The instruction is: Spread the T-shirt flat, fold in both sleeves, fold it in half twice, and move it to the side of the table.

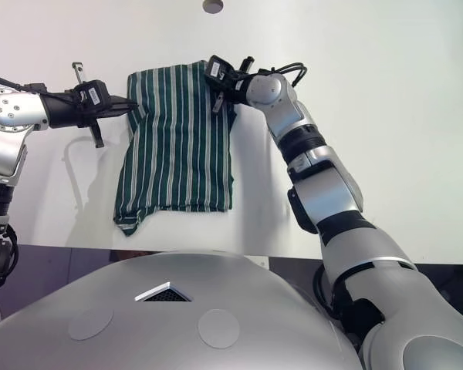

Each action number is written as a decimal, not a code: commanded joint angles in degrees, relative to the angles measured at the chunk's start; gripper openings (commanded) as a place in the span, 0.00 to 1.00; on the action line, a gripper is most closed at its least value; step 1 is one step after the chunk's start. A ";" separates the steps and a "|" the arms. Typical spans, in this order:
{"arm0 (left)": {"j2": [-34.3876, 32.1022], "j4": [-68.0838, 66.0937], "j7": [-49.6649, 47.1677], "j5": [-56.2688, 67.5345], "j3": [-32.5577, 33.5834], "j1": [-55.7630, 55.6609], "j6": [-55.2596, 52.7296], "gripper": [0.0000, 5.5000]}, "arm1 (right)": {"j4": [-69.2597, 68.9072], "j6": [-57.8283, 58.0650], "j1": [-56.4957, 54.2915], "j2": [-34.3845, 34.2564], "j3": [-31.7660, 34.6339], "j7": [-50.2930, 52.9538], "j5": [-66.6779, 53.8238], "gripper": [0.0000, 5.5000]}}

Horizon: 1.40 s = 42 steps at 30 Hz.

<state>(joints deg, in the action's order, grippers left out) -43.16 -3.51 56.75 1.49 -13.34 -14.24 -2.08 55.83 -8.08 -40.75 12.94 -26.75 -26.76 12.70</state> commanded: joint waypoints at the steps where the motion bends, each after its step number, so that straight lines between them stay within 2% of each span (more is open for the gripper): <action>1: 1.97 -0.94 -2.64 -2.36 -0.54 0.03 1.13 0.01 | 12.16 0.36 1.46 4.81 -0.47 11.50 6.39 0.00; 4: 3.46 -0.41 -3.67 -3.18 -1.18 0.95 1.67 0.01 | 12.79 -7.15 -0.71 5.48 1.03 23.41 8.26 0.00; 6: 4.19 -0.33 -4.13 -3.28 -1.17 0.80 2.77 0.01 | 7.79 -16.77 -0.73 6.37 6.30 26.31 4.16 0.00; 8: 4.14 -1.82 -5.39 -3.91 -0.06 -0.61 7.18 0.08 | -2.89 -24.31 3.90 9.41 7.65 19.25 1.26 0.04; 9: 2.78 -3.00 -4.68 -4.78 -0.14 -1.20 11.58 0.10 | -12.47 -25.14 9.22 12.48 7.14 13.62 -0.86 0.06; 12: -3.01 -4.93 -1.47 -7.88 -0.93 -0.45 23.64 0.20 | -40.31 -20.82 27.89 22.93 4.43 -1.32 -7.22 0.17; 15: -9.29 -11.78 -3.74 -15.55 -2.54 1.49 37.77 0.28 | -55.65 -16.76 42.21 32.38 3.71 -10.25 -10.64 0.26; 17: -10.93 -15.47 -5.85 -19.51 -3.70 2.18 44.62 0.32 | -60.68 -14.99 46.01 34.56 4.19 -13.36 -11.66 0.32; 19: -10.95 -19.13 -6.66 -22.26 -5.55 1.44 49.51 0.32 | -62.70 -13.61 47.38 35.06 3.79 -15.15 -9.40 0.40; 22: -9.29 -21.04 -7.14 -24.42 -8.48 0.37 53.76 0.32 | -64.86 -13.21 48.84 35.54 3.55 -16.38 -5.35 0.40; 26: -7.62 -19.53 -8.42 -25.50 -10.95 1.66 55.32 0.32 | -68.97 -9.80 47.90 37.24 8.29 -18.60 -9.21 0.40; 28: -5.91 -19.02 -9.42 -26.53 -12.09 1.18 55.23 0.32 | -68.14 -13.31 48.92 40.39 7.31 -20.26 -3.22 0.40; 31: -4.60 -18.64 -10.19 -27.57 -13.41 0.17 55.35 0.32 | -68.34 -13.00 49.18 41.41 7.19 -22.34 -1.89 0.40; 33: -4.19 -18.91 -10.43 -27.97 -14.34 -0.14 55.63 0.32 | -67.72 -13.26 48.78 40.35 5.95 -22.62 -0.11 0.40; 37: -3.48 -20.87 -9.46 -26.66 -15.83 -1.54 54.87 0.32 | -63.61 -10.94 46.05 31.57 2.64 -17.54 4.35 0.40; 39: -3.56 -22.02 -8.92 -26.02 -16.30 -2.16 54.37 0.24 | -61.02 -12.10 45.14 30.35 1.92 -16.39 5.94 0.40; 42: -2.57 -23.92 -7.56 -23.13 -16.69 -2.50 51.67 0.16 | -58.43 -13.84 44.36 30.31 1.38 -16.29 6.34 0.30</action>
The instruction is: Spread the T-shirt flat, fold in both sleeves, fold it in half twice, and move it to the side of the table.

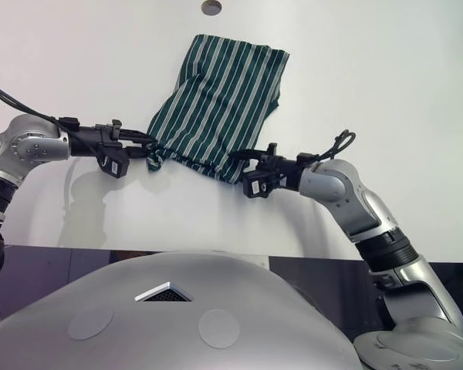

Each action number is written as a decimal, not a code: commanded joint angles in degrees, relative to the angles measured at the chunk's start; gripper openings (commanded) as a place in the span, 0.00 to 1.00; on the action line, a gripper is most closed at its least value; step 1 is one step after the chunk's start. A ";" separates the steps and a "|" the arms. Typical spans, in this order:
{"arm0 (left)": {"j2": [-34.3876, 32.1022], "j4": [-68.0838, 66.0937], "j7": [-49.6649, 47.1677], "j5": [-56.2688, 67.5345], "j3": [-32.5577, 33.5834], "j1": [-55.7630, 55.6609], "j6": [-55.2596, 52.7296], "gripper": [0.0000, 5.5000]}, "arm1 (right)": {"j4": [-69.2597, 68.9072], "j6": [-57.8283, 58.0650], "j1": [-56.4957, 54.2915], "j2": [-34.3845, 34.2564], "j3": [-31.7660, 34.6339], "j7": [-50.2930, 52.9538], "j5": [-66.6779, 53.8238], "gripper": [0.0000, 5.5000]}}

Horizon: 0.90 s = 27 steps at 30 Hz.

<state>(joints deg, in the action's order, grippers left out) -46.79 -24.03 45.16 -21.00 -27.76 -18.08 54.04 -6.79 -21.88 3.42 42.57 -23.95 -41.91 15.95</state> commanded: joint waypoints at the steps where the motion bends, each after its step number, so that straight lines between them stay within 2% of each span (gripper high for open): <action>1: 1.68 -3.86 5.46 1.97 -2.14 1.58 -6.65 0.12 | 5.15 -0.42 -0.28 0.88 -1.22 -1.21 2.95 0.26; 4: 2.18 -3.30 13.31 11.76 -1.84 3.02 -14.70 0.02 | 6.19 1.61 -1.13 0.32 -0.05 -2.75 -1.02 0.15; 6: 0.95 -0.38 20.21 19.50 -1.02 4.74 -23.18 0.00 | 4.68 6.58 -0.59 0.14 0.92 -5.87 -6.52 0.08; 8: -2.78 7.23 28.03 27.79 -0.54 7.68 -35.39 0.00 | -2.24 17.85 2.01 2.77 1.62 -13.00 -17.40 0.03; 11: -8.55 18.65 36.02 38.15 0.47 11.08 -51.04 0.00 | -13.25 33.89 5.80 8.47 3.50 -21.17 -33.66 0.01; 13: -9.75 24.69 38.30 46.73 3.19 10.64 -62.97 0.00 | -16.21 43.69 5.07 8.38 7.21 -22.60 -45.36 0.01; 16: -4.64 25.60 36.35 55.15 7.67 1.37 -78.40 0.00 | -13.07 54.96 -0.08 5.53 12.66 -20.62 -55.91 0.01; 19: 4.71 16.83 29.66 54.48 10.16 -8.98 -83.50 0.00 | -6.21 63.38 -7.75 1.77 17.47 -16.73 -62.19 0.01; 23: 15.77 -1.95 21.07 44.19 8.57 -19.66 -79.25 0.00 | 8.22 69.55 -18.08 -4.83 21.08 -9.00 -61.60 0.01; 27: 22.64 -16.09 12.83 35.27 8.52 -24.56 -73.05 0.00 | 17.95 69.76 -22.98 -9.49 20.67 -4.35 -56.72 0.01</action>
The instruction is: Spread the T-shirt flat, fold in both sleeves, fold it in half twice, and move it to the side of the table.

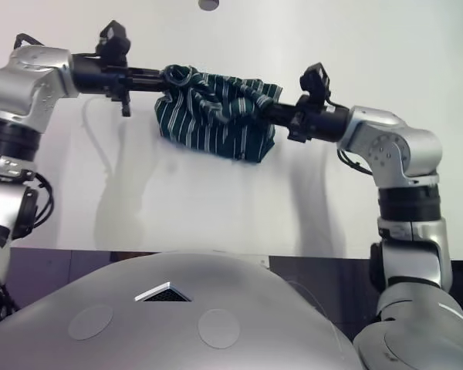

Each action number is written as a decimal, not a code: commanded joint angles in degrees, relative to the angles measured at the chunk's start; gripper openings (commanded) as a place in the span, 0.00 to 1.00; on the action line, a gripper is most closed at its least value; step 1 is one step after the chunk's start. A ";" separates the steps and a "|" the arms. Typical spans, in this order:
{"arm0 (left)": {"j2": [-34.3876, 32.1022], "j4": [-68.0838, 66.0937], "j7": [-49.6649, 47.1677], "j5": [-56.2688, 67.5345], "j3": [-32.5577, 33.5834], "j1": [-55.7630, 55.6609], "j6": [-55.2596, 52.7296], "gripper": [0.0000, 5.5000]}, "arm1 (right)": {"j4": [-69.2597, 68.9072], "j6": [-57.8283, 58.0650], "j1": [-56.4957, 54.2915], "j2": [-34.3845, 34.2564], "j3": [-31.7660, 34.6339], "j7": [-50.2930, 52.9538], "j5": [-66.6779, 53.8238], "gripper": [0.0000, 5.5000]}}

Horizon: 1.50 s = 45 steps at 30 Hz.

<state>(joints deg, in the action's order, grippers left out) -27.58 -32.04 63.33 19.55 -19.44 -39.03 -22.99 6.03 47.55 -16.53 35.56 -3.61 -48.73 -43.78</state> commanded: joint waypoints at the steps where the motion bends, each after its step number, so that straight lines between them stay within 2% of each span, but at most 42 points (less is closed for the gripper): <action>1: 4.65 -10.57 -6.96 -6.72 0.57 -4.46 5.42 0.00 | 6.72 -0.09 -3.67 -3.31 0.71 3.09 3.98 0.01; 2: 5.83 -12.78 -8.36 -7.69 1.14 -5.26 6.24 0.07 | 8.81 -0.72 -4.49 -4.05 1.21 4.27 5.19 0.01; 5: 8.81 -16.44 -10.29 -8.27 3.60 -6.21 7.43 0.18 | 14.98 -3.30 -6.33 -5.74 2.22 7.63 9.50 0.01; 6: 9.69 -17.49 -11.57 -8.76 4.29 -6.30 8.21 0.21 | 16.14 -3.89 -6.58 -6.32 2.76 8.16 10.20 0.08; 8: 10.61 -19.51 -14.76 -10.78 5.01 -6.28 10.30 0.27 | 17.09 -4.66 -6.74 -7.67 4.36 9.20 10.74 0.15; 9: 10.82 -20.35 -16.04 -11.72 5.29 -6.30 11.12 0.29 | 17.35 -4.98 -6.84 -8.23 5.04 9.53 11.04 0.17; 12: 10.60 -20.95 -23.69 -12.74 9.12 -6.53 15.98 0.29 | 18.74 -5.73 -8.15 -10.42 12.00 14.45 9.07 0.17; 15: 10.20 -12.61 -23.21 -9.41 13.98 -2.18 18.97 0.29 | 11.21 -8.81 -6.50 -11.32 16.30 14.41 7.29 0.17; 16: 9.92 -9.03 -22.59 -8.90 14.65 0.43 19.29 0.26 | 6.95 -9.01 -4.97 -11.41 15.41 12.18 6.56 0.19; 17: 9.45 -5.68 -21.87 -9.00 14.64 3.11 19.46 0.25 | 2.55 -8.89 -3.00 -11.24 12.55 8.91 6.52 0.15; 20: 8.70 0.10 -21.48 -8.88 15.29 7.06 18.20 0.16 | -5.29 -9.46 1.31 -10.15 0.90 0.46 10.04 0.06; 22: 8.88 1.68 -22.22 -8.47 16.32 7.61 17.20 0.10 | -1.18 -12.96 0.83 -12.20 -6.22 -0.45 16.06 0.00; 25: 9.50 4.61 -22.32 -8.28 16.52 9.35 15.94 0.02 | 10.71 -18.58 -2.97 -18.27 -8.07 2.82 21.22 0.00; 28: 9.58 10.87 -22.48 -7.42 16.70 15.38 13.79 0.00 | 21.51 -20.31 -6.43 -26.08 -5.10 7.97 21.52 0.00; 30: 9.46 13.88 -23.33 -7.65 16.76 18.57 12.62 0.00 | 33.21 -20.47 -9.46 -28.32 -1.68 16.23 23.57 0.00; 31: 9.60 14.77 -24.02 -7.90 16.86 19.01 12.24 0.00 | 40.36 -21.63 -10.92 -28.08 2.14 22.05 23.32 0.00; 34: 9.92 15.58 -25.80 -8.41 17.61 17.46 12.31 0.00 | 53.68 -27.29 -10.18 -22.14 13.29 36.87 20.47 0.00; 39: 10.39 16.29 -28.69 -8.75 18.65 18.60 13.54 0.00 | 62.02 -38.47 -0.02 -8.51 32.83 54.17 11.38 0.00; 41: 11.78 17.62 -30.52 -8.83 18.42 20.68 13.97 0.00 | 62.68 -40.33 4.20 -6.33 36.50 57.75 10.05 0.00; 43: 12.98 18.28 -32.37 -9.59 17.62 22.03 14.76 0.00 | 62.18 -41.26 7.31 -5.31 37.62 61.07 10.95 0.00; 45: 14.29 18.75 -34.13 -9.40 17.98 23.59 15.49 0.00 | 55.95 -40.07 10.12 -6.56 36.89 65.28 13.55 0.00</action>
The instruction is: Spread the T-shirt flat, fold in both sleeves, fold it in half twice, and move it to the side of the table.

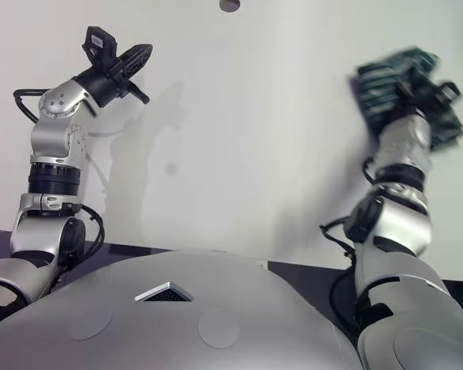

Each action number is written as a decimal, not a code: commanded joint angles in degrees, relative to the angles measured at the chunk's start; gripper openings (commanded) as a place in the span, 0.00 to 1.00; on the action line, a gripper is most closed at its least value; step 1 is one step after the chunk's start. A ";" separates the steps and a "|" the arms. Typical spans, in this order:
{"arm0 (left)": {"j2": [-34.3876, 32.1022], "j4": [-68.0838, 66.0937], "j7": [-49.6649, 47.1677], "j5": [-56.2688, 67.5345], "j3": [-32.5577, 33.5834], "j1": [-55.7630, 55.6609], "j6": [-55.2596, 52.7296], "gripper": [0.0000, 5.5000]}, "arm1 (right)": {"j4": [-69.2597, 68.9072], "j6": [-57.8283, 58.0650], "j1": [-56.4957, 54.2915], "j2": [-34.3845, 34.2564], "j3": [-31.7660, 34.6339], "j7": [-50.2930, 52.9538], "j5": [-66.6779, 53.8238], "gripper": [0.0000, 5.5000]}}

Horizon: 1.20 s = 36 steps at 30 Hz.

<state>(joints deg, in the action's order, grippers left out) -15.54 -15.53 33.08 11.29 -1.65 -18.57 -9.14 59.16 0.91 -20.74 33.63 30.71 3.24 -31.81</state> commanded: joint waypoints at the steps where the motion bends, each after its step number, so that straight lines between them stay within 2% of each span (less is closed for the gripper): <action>1: 3.00 2.66 -4.89 -0.90 0.63 4.15 1.92 0.00 | -0.20 4.99 14.02 -4.47 1.04 14.27 4.02 0.00; 3: 4.13 3.69 -6.60 -0.86 1.03 6.05 2.77 0.00 | -8.02 -0.23 11.41 -2.97 -3.96 13.94 10.56 0.00; 6: 5.85 2.63 -11.76 -2.96 1.79 7.49 6.15 0.00 | -27.64 -8.37 6.06 -1.87 -15.88 7.81 22.13 0.00; 11: 10.74 -2.98 -29.32 -5.96 7.23 4.73 6.65 0.00 | -43.71 -6.32 4.72 -9.51 -26.49 2.75 27.68 0.00; 14: 14.34 2.06 -30.65 -3.01 7.81 4.11 6.77 0.00 | -47.89 -2.96 9.17 -14.84 -26.31 4.00 26.66 0.00; 17: 13.46 -0.22 -29.60 -6.91 4.60 4.35 9.45 0.00 | -47.53 -1.66 8.72 -18.49 -26.10 4.29 27.05 0.00; 24: 16.30 -1.88 -29.45 -6.85 2.62 3.52 10.64 0.00 | -43.36 -2.40 5.32 -19.79 -24.77 3.63 28.42 0.00; 29: 16.50 -3.44 -27.74 -6.80 1.76 1.94 11.00 0.00 | -45.02 -2.46 7.80 -23.25 -28.31 0.87 29.29 0.00; 36: 17.27 -3.94 -27.80 -6.74 1.42 3.13 11.81 0.00 | -44.84 -0.87 8.02 -23.78 -27.38 -1.23 29.25 0.00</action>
<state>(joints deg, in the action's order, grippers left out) 1.59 -19.60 5.20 4.88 -0.15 -15.71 1.88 14.64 -1.31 -12.82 10.59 2.77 2.57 -2.05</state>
